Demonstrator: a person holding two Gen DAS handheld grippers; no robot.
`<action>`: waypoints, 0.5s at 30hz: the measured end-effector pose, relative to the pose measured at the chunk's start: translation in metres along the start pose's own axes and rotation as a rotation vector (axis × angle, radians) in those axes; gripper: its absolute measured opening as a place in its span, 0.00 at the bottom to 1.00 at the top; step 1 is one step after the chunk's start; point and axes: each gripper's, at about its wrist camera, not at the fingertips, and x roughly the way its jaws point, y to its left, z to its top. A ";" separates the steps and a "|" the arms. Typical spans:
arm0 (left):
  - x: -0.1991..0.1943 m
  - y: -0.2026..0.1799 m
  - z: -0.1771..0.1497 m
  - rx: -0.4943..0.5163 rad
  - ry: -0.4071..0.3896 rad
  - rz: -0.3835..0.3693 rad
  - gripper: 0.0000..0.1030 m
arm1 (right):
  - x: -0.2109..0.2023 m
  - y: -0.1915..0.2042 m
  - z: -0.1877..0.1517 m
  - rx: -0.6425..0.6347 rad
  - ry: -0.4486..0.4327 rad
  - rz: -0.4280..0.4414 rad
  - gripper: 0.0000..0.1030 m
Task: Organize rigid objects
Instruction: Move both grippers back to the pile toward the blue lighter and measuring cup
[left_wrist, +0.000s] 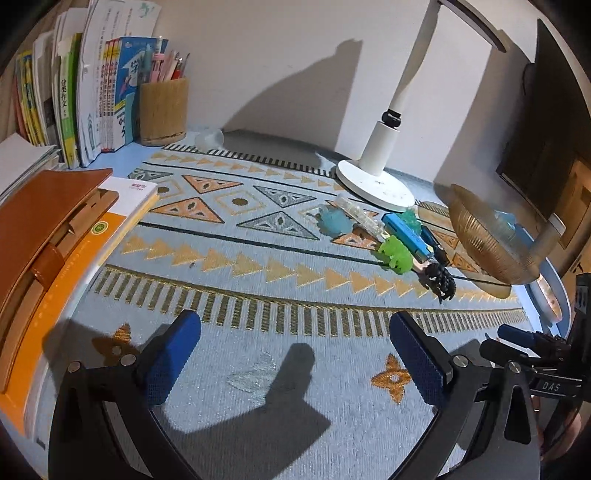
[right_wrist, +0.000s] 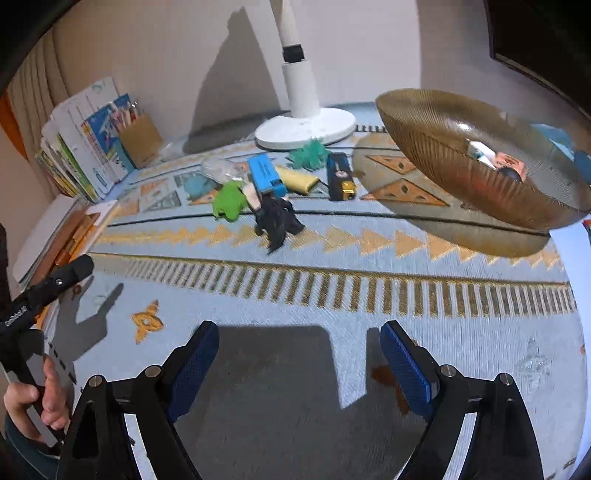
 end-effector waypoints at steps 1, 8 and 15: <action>0.002 0.001 0.000 -0.004 0.010 0.002 0.99 | 0.000 0.001 0.001 -0.010 0.002 -0.003 0.85; 0.009 0.005 0.009 -0.028 0.048 -0.019 0.99 | 0.009 0.007 0.002 -0.044 0.044 0.000 0.85; 0.013 0.020 0.102 0.025 0.018 -0.010 0.99 | 0.001 0.022 0.060 -0.045 0.038 0.095 0.85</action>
